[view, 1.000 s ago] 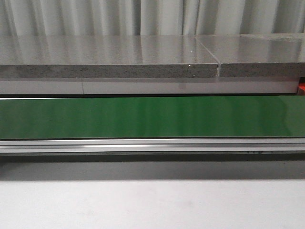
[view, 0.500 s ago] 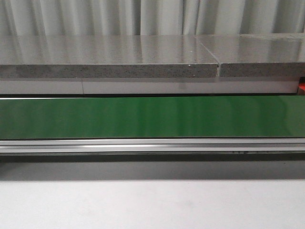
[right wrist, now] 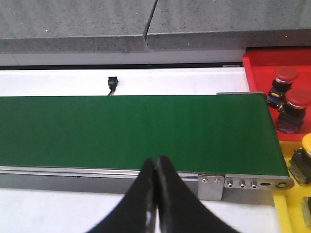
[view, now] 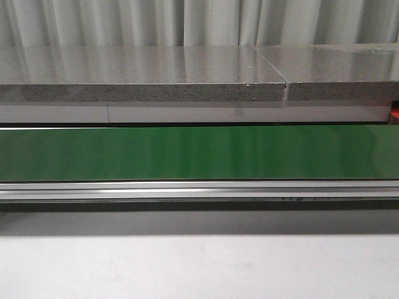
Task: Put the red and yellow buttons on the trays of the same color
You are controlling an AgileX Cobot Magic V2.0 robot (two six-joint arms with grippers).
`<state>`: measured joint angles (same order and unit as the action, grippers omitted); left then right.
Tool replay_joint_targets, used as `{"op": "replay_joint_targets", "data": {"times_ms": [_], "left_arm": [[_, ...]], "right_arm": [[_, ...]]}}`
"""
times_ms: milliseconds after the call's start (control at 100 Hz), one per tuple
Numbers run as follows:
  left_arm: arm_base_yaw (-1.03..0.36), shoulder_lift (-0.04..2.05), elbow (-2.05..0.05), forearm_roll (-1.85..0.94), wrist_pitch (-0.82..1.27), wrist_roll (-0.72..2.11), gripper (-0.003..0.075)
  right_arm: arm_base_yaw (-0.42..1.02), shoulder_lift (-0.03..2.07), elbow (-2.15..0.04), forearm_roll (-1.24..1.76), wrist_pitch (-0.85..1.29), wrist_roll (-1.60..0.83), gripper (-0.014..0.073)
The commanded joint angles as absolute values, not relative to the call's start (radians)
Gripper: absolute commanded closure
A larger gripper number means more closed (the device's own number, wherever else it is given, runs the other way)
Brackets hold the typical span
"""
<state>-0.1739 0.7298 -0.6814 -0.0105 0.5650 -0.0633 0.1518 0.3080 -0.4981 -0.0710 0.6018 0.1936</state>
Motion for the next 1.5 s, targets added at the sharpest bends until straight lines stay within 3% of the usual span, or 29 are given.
{"op": "replay_joint_targets", "data": {"times_ms": [0, 190, 260, 410, 460, 890, 1490], "left_arm": [[-0.168, 0.815, -0.765, -0.006, 0.474, -0.083, 0.0741], [-0.071, 1.005, -0.875, -0.025, 0.51, -0.101, 0.0702], [-0.026, 1.057, -0.898, -0.026, 0.513, -0.101, 0.0608], [0.063, 1.135, -0.926, -0.044, 0.515, -0.101, 0.0293], [0.099, 1.159, -0.934, -0.079, 0.532, -0.101, 0.025], [0.392, 1.449, -1.09, -0.212, 0.778, -0.101, 0.0276], [0.421, 1.741, -1.371, -0.239, 1.004, -0.32, 0.0279]], "right_arm": [[0.152, 0.315, -0.523, -0.086, 0.533, 0.187, 0.066], [0.152, 0.315, -0.523, -0.086, 0.533, 0.187, 0.066], [0.152, 0.315, -0.523, -0.086, 0.533, 0.187, 0.066], [0.152, 0.315, -0.523, -0.086, 0.533, 0.187, 0.066], [0.152, 0.315, -0.523, -0.086, 0.532, 0.187, 0.066], [0.152, 0.315, -0.523, -0.086, 0.532, 0.187, 0.066], [0.152, 0.315, -0.523, -0.086, 0.531, 0.187, 0.066]]}}
